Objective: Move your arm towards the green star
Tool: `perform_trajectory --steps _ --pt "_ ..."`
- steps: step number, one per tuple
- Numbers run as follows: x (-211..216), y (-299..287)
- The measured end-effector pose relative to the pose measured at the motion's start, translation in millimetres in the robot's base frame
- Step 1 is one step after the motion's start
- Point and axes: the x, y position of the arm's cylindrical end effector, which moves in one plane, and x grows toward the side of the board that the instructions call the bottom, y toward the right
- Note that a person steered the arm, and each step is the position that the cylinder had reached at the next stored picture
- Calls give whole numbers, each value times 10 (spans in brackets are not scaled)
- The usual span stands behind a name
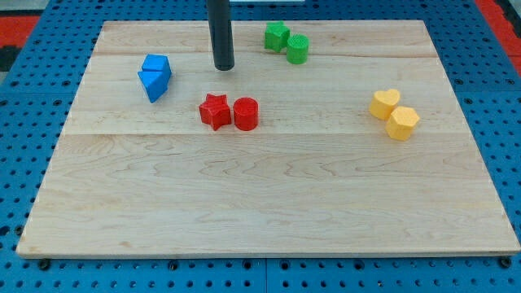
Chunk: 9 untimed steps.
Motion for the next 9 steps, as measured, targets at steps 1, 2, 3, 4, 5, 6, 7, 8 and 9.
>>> perform_trajectory --steps 1,2,3,4,5,6,7,8,9 --pt "39 12" --pt "228 490" --pt "265 1542" --pt "138 1924" --pt "-457 1786" --pt "-540 1781" --pt "-970 1672" --pt "-1047 926" --pt "-607 587"
